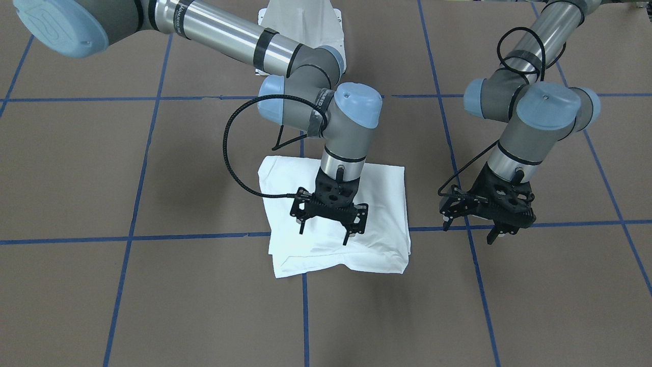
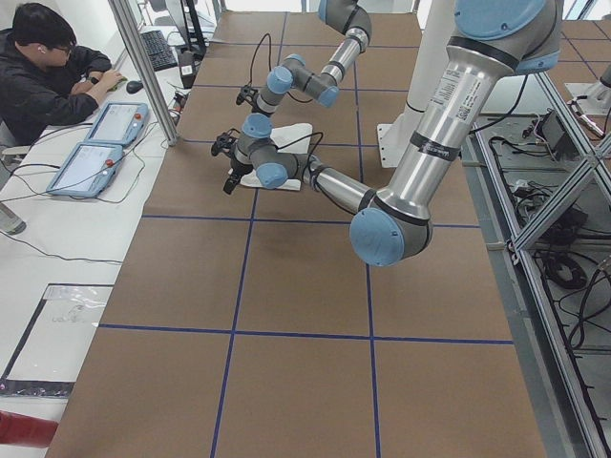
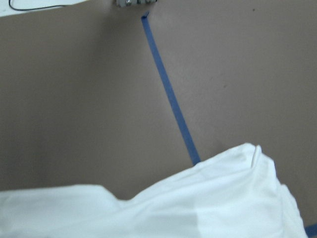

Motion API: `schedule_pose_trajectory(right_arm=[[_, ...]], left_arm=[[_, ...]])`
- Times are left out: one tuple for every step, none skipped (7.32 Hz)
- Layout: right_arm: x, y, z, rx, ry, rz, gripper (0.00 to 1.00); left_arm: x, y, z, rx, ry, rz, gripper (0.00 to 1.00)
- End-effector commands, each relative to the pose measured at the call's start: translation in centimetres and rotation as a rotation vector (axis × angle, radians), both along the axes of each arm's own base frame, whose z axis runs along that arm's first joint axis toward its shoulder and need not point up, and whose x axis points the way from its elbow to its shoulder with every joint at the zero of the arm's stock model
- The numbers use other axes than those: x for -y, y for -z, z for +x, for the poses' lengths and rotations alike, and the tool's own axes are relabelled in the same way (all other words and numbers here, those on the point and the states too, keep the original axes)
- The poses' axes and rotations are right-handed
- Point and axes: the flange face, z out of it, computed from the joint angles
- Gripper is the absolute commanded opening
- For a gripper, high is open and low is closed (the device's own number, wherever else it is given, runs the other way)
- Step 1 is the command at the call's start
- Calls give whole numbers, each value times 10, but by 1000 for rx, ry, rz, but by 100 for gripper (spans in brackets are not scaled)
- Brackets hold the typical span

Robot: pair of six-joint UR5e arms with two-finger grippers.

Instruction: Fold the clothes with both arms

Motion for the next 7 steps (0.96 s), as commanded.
schedule_pose_trajectory(right_arm=[[-53, -1, -39, 24, 3, -14, 100], [-60, -16, -46, 15, -29, -23, 100], [-58, -26, -46, -4, -46, -12, 100], [-49, -44, -43, -46, -72, 15, 100], [-30, -52, -31, -62, -93, 19, 100], [-3, -71, -17, -103, -115, 15, 100], [23, -90, 2, -123, -138, 15, 100]], left_arm=[[0, -1, 1, 1, -1, 0, 100], [-1, 0, 1, -1, -2, -1, 100], [0, -1, 1, -1, 0, -4, 100], [-1, 0, 1, -2, 0, -3, 100], [-1, -1, 0, -1, 1, -4, 100], [-1, -1, 0, -1, 1, -4, 100], [-1, -1, 0, -1, 1, -4, 100]])
